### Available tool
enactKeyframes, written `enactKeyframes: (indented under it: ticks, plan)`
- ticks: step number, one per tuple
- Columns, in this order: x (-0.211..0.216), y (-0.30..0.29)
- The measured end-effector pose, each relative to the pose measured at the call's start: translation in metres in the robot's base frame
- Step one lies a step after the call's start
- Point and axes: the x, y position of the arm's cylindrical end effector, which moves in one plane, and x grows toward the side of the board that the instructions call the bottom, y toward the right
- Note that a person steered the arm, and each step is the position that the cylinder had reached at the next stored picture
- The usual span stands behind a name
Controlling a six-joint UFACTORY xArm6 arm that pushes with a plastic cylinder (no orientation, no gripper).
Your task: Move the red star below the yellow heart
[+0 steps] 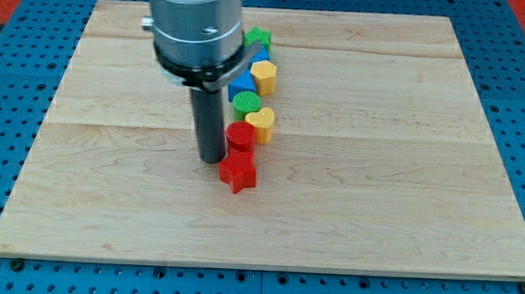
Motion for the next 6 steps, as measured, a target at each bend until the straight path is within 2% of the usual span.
enactKeyframes:
  ticks: [1, 4, 5, 6]
  plan:
    - [0.016, -0.032]
    - [0.059, -0.015]
    - [0.059, 0.016]
    - [0.037, 0.046]
